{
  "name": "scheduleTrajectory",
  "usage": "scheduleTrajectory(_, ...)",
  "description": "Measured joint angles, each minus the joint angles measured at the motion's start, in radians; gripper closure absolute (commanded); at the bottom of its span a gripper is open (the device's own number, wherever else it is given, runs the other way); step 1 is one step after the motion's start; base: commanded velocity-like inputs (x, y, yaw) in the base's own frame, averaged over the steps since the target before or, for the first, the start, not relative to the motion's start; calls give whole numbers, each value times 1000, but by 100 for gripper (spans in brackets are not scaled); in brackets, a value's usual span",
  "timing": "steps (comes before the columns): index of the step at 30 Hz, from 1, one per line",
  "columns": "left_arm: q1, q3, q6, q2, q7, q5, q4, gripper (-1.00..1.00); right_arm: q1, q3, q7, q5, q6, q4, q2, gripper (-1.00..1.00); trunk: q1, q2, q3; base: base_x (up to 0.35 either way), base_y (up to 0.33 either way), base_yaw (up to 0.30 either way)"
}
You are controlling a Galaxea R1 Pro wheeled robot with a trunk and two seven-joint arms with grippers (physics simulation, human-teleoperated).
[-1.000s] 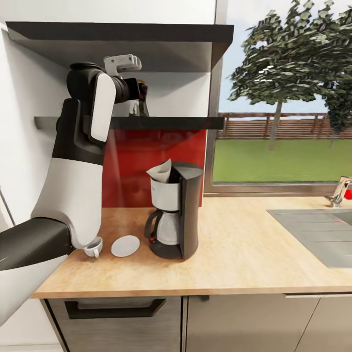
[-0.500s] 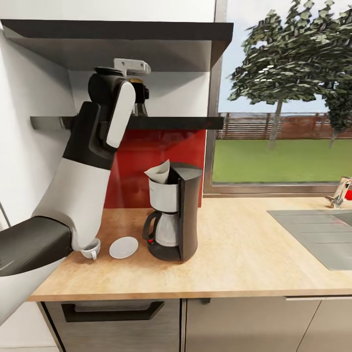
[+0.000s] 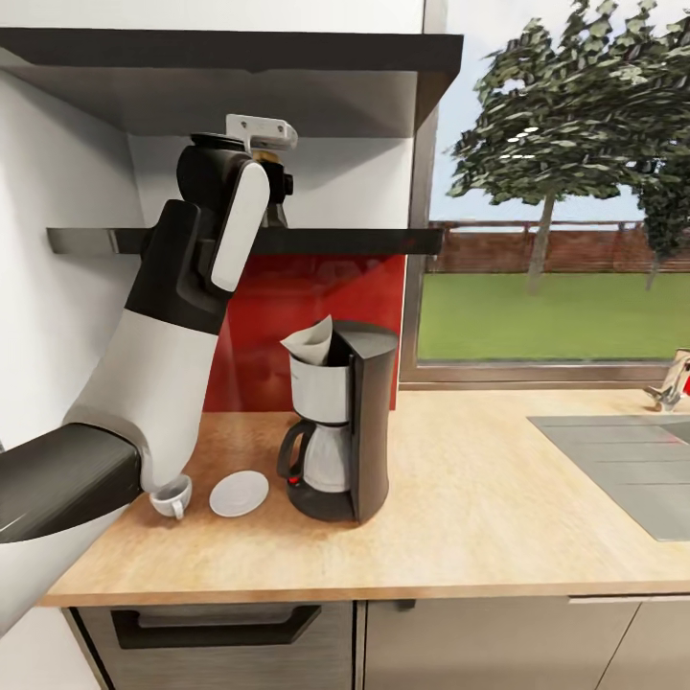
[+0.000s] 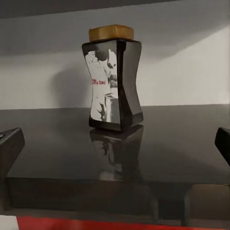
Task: Set up a coffee station on the kitchen countertop: keep the coffee maker on the countertop, move the bottle of coffee from the kitchen shelf to the counter next to the coffee maker, place a paper coffee filter on top of the coffee maker, put the saucer next to the coffee maker with the coffee cup on the saucer, and place the electric kettle next to the coffee maker.
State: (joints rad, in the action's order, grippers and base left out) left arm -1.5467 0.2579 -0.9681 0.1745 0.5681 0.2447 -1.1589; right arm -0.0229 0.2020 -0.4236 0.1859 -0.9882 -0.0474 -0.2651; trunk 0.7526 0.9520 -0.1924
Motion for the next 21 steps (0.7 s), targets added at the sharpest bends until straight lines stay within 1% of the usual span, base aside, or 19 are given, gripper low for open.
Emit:
scheduleTrajectory(5,0,0,0,0,2,-1,0,-100,0,0,0,1,0,0,0,-100,0,0,0,121,0,0)
scheduleTrajectory(12,0,-2,0,0,2,0,0,-100,0,0,0,0,0,0,0,-100,0,0,0,45,0,0)
scheduleTrajectory(16,0,-3,0,0,2,0,0,-100,0,0,0,1,0,0,0,-100,0,0,0,135,0,0)
scheduleTrajectory(21,0,-3,1,0,2,1,-1,-100,0,0,0,0,0,0,0,-100,0,0,0,53,0,0)
